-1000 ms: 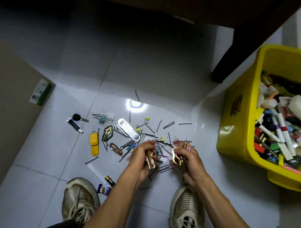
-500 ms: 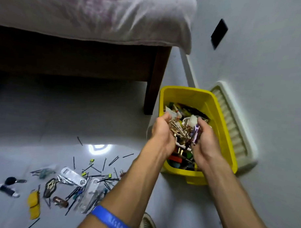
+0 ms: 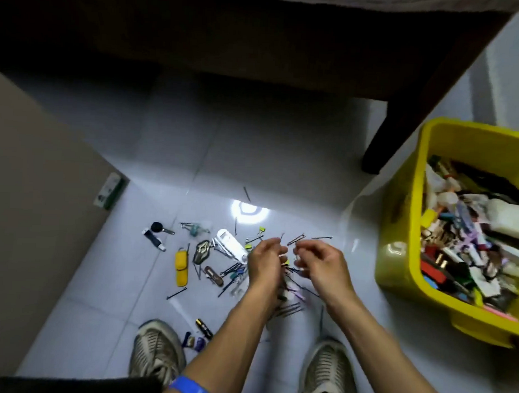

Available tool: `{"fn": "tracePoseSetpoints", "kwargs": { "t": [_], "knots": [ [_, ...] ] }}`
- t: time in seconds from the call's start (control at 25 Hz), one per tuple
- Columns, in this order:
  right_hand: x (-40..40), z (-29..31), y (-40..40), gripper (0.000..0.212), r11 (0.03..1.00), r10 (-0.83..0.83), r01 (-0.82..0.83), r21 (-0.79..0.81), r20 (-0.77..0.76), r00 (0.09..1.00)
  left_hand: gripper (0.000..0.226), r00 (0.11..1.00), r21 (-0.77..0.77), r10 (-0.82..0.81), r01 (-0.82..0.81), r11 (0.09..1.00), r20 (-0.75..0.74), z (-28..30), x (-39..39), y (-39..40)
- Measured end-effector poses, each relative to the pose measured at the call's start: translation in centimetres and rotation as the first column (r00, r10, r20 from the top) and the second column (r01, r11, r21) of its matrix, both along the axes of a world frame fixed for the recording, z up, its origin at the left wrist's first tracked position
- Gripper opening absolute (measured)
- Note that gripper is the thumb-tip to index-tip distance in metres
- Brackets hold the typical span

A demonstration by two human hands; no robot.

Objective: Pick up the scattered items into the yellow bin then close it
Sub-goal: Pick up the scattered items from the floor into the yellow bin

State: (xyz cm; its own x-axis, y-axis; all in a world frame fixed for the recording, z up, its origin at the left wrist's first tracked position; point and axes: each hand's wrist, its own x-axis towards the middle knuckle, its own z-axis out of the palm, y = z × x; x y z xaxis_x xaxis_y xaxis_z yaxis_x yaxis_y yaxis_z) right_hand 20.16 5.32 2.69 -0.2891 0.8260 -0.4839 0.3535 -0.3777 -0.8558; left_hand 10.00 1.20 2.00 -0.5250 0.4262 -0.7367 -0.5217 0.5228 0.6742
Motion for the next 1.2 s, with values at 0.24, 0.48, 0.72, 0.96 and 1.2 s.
{"fn": "tracePoseSetpoints", "kwargs": {
  "t": [0.24, 0.48, 0.72, 0.96, 1.2],
  "knots": [
    [-7.1, -8.5, -1.9, 0.021, 0.768, 0.398, -0.584, 0.263, 0.517, 0.758, 0.022, 0.891, -0.410, -0.199, 0.016, 0.912, -0.409, -6.4, -9.3, -7.0],
    [-14.1, -12.9, -0.8, 0.028, 0.561, 0.433, -0.776, 0.288, 0.697, 0.571, 0.017, 0.803, -0.448, -0.283, 0.022, 0.894, -0.525, -9.1, -13.2, -9.3],
    [-11.9, -11.9, 0.6, 0.015, 0.679, 0.488, -0.692, 0.244, 0.555, 0.674, 0.023, 0.853, -0.425, -0.085, -0.167, 0.889, -0.515, -8.9, -16.2, -11.3],
    [-7.3, -9.8, -1.7, 0.018, 0.242, 0.703, -0.943, 0.228, 0.628, 0.332, 0.030, 0.755, -0.541, -0.483, 0.204, 0.816, -0.444, -8.7, -16.6, -16.6],
    [-6.7, -10.9, -2.7, 0.038, 0.003, 0.522, -0.998, 0.060, 0.851, 0.053, 0.030, 0.322, -0.688, -0.884, 0.555, 0.467, -0.340, -9.3, -15.8, -17.3]
  ]
}}
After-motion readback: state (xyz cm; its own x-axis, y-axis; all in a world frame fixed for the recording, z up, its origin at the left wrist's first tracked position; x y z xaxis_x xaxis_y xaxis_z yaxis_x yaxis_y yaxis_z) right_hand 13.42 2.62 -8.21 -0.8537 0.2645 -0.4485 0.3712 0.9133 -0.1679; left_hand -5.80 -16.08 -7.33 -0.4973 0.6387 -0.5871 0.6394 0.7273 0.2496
